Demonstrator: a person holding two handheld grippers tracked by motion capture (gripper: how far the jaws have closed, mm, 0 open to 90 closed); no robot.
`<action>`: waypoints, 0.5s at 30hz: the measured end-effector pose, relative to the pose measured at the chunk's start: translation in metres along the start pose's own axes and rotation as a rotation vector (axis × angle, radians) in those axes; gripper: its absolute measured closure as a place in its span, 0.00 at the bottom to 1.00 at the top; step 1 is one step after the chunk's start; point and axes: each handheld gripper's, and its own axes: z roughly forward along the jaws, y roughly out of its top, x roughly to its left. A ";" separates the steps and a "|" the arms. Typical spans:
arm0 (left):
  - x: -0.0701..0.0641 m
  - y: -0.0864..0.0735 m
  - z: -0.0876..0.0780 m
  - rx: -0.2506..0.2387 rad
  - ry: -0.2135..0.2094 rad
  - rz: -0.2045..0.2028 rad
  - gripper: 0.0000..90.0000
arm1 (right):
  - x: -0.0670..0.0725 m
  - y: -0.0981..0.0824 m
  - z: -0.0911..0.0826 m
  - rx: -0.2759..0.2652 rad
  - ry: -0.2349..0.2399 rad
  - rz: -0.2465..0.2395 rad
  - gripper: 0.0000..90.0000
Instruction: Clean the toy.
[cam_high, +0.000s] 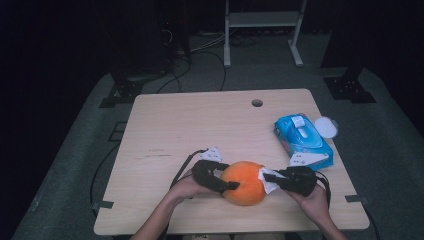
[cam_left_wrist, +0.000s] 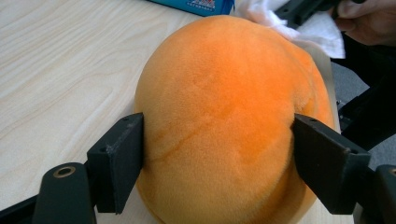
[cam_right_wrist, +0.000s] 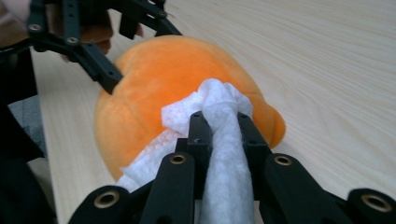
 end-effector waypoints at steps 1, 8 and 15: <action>-0.001 0.000 0.000 0.003 0.002 0.012 0.24 | 0.002 0.000 0.000 -0.005 0.001 -0.005 0.87; -0.004 0.001 -0.001 0.012 0.007 0.055 0.26 | -0.006 0.010 0.011 -0.033 -0.025 0.004 0.87; -0.004 0.001 -0.001 0.007 0.008 0.044 0.26 | -0.006 0.020 0.017 -0.056 -0.025 0.004 0.87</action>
